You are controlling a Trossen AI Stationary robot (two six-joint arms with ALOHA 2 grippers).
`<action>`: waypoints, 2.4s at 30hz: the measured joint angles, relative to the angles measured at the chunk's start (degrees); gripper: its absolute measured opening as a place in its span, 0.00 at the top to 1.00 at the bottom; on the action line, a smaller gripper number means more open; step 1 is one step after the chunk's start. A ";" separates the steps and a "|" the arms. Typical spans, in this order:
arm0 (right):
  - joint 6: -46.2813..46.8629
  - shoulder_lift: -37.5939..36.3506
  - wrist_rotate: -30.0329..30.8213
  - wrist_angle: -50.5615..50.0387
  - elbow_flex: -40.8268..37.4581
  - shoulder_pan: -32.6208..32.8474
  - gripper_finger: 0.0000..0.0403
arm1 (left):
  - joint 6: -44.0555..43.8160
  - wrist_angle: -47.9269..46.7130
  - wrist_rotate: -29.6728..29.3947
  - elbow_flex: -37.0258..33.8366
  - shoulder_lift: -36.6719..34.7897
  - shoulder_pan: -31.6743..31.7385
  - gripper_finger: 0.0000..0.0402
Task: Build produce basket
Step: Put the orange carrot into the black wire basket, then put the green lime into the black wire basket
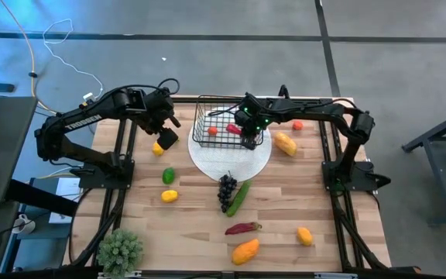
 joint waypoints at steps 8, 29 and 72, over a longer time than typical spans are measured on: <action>-1.07 -0.02 0.02 -1.44 0.00 0.00 0.94 | -3.47 -0.09 1.67 0.00 0.00 -0.61 0.21; -1.88 -0.02 -1.09 -5.48 0.65 0.20 0.68 | -16.12 -0.48 -1.45 0.00 0.17 -10.56 0.19; -6.69 -0.13 2.82 -22.31 22.27 -4.17 0.65 | -57.11 20.98 -8.48 -30.19 0.76 -30.82 0.19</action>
